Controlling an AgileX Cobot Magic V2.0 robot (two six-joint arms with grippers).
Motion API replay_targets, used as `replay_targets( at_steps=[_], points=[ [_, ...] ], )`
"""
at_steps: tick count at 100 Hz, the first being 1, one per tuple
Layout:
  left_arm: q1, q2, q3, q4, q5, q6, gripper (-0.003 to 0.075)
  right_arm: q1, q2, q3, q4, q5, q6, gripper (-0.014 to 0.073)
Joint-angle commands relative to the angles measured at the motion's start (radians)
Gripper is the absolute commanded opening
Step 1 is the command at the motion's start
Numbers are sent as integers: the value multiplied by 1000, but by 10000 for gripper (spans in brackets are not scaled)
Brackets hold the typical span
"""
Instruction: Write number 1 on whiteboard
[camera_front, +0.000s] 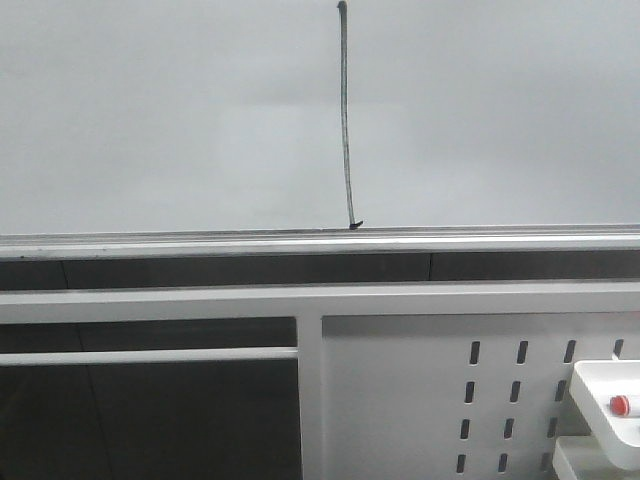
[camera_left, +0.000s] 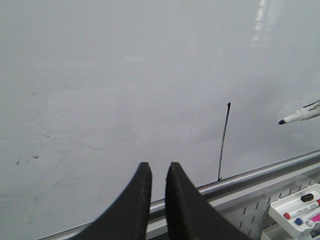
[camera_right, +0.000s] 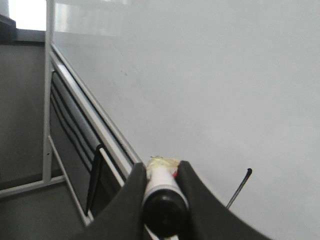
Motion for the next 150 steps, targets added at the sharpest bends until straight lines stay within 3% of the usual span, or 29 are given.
replay_targets(
  at_steps=[1, 8, 16, 25, 47, 68, 100, 125, 150],
  points=[
    [3, 14, -50, -88, 7, 152, 155, 14, -10, -53, 14, 49, -13, -53],
    [3, 36, -82, -189, 114, 357, 268, 20, -10, -55, 53, 57, -13, -53],
    [3, 87, -122, -269, 249, 519, 339, 35, 16, -55, 85, 57, -13, -53],
    [3, 161, -169, -297, 382, 621, 331, 76, 53, -66, 94, 59, -13, -53],
    [-40, 247, -237, -315, 439, 726, 331, 207, 193, -212, 94, 119, -13, -53],
    [-102, 294, -257, -317, 477, 729, 293, 219, 366, -419, 94, 328, -13, -53],
    [-103, 294, -257, -340, 469, 727, 148, 223, 461, -570, 118, 386, -13, -53],
    [-103, 294, -257, -341, 430, 718, 152, 225, 490, -602, 139, 449, -13, -53],
    [-107, 349, -257, -353, 424, 709, 209, 258, 490, -602, 139, 432, -20, -53]
  ],
)
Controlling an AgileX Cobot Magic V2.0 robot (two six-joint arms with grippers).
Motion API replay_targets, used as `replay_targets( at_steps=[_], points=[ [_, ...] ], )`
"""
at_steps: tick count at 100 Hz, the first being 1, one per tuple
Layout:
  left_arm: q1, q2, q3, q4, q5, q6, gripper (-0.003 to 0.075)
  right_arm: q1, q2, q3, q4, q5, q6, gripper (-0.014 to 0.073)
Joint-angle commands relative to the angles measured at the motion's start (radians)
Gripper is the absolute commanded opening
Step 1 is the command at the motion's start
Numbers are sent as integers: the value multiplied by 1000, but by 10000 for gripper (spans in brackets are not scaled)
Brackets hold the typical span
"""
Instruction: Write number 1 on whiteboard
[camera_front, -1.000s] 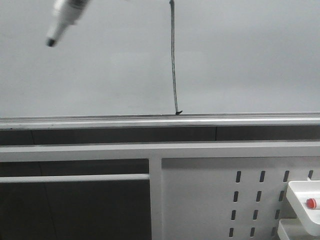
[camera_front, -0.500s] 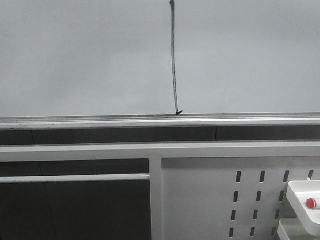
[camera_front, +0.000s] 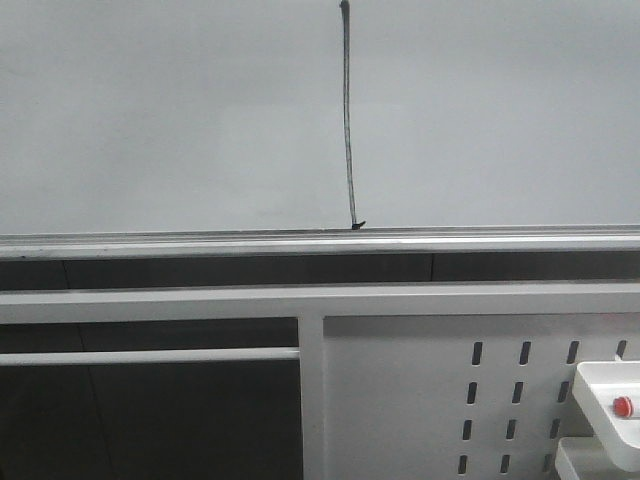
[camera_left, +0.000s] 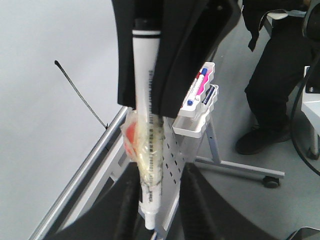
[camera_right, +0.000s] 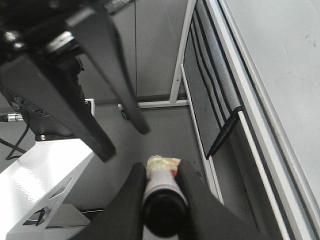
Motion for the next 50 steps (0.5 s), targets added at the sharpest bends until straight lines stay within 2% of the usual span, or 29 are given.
replay_targets(
  at_steps=[1, 50],
  points=[
    [-11, 43, -34, -68, -49, -17, 212, 9, -24, -38, 18, -67, -13, -53],
    [-11, 103, -34, -98, -20, -17, 208, 11, -24, -38, 18, -67, -39, -53]
  ],
)
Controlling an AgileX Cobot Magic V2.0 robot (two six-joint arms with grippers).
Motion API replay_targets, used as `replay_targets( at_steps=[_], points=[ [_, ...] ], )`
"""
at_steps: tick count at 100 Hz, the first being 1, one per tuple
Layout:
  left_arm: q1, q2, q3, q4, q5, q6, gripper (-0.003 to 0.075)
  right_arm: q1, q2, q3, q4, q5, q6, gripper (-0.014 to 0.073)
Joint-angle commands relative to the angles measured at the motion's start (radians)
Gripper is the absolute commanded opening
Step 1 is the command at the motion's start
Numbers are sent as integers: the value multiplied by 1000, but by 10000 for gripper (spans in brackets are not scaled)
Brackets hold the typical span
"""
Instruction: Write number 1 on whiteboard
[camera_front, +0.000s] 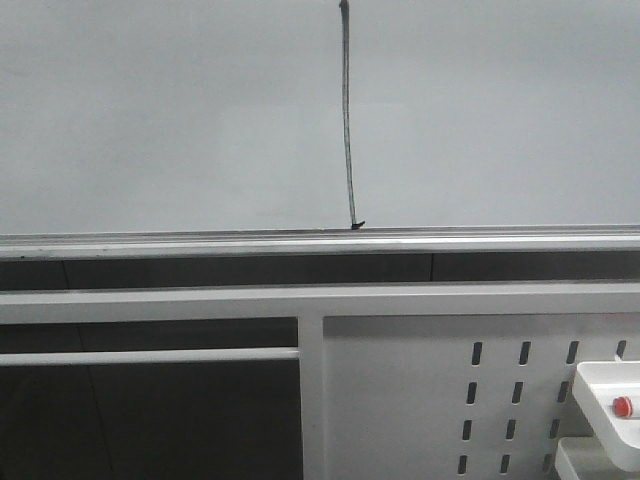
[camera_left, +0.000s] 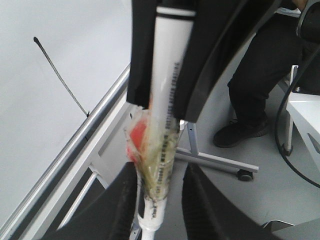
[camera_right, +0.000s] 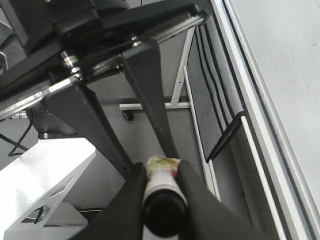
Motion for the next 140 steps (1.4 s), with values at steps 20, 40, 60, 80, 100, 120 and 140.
replay_targets(
  at_steps=[20, 40, 60, 80, 100, 120, 140],
  points=[
    [-9, 13, -34, -52, -24, -12, 208, 1, -24, -38, 16, -65, -17, -53],
    [-9, 13, -34, -37, -24, -12, 115, 7, -26, -38, 16, -65, -17, -53],
    [-9, 13, -34, -33, -24, -12, 14, 12, -26, -38, 16, -65, -17, -53],
    [-9, 13, -34, -33, -17, -12, -7, 12, -26, -38, 16, -65, -17, -53],
    [-9, 13, -34, -31, -5, -12, 84, 12, -26, -38, 16, -65, -17, -53],
    [-9, 13, -34, -29, -10, -12, 209, 12, -26, -38, 16, -65, -17, -53],
    [-9, 13, -34, -31, -22, -12, 208, 12, -26, -38, 18, -63, -17, -53]
  ],
)
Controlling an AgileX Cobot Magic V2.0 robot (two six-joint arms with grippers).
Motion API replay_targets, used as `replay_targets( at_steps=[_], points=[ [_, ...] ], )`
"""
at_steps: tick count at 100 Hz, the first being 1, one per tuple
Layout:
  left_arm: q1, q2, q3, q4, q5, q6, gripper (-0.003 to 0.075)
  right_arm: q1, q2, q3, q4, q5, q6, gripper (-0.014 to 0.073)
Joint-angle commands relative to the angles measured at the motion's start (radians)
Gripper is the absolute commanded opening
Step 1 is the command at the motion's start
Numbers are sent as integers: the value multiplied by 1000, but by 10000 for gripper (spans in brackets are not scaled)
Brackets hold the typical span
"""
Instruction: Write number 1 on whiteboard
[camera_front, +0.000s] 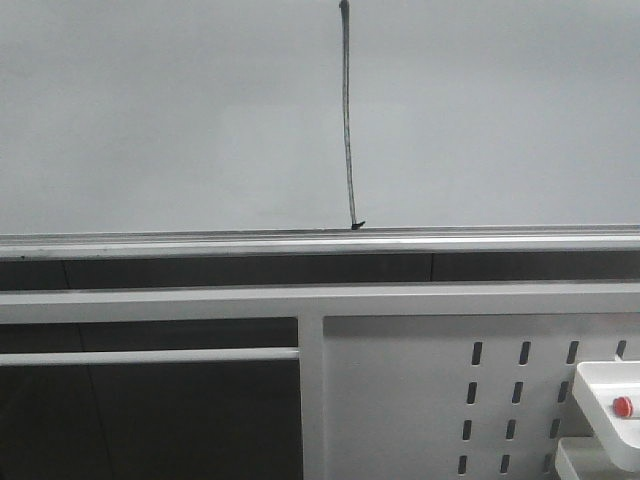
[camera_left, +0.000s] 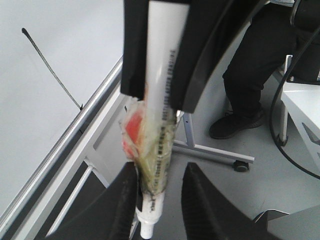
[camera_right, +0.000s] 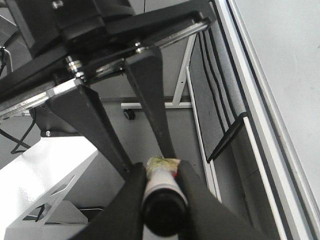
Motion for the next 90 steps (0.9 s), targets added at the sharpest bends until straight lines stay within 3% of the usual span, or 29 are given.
replay_targets(
  at_steps=[1, 16, 41, 90],
  points=[
    [-9, 13, -34, -48, -49, -11, 208, 3, -26, -38, 18, -66, -11, -53],
    [-9, 13, -34, -55, -87, -11, 171, 3, -26, -38, 18, -52, -11, -53],
    [-9, 13, -34, -57, -95, -11, -21, 3, -26, -38, 18, -51, -11, -53],
    [-9, 13, -34, -68, -93, -11, -20, 3, -26, -38, 31, -56, -11, -53]
  ],
)
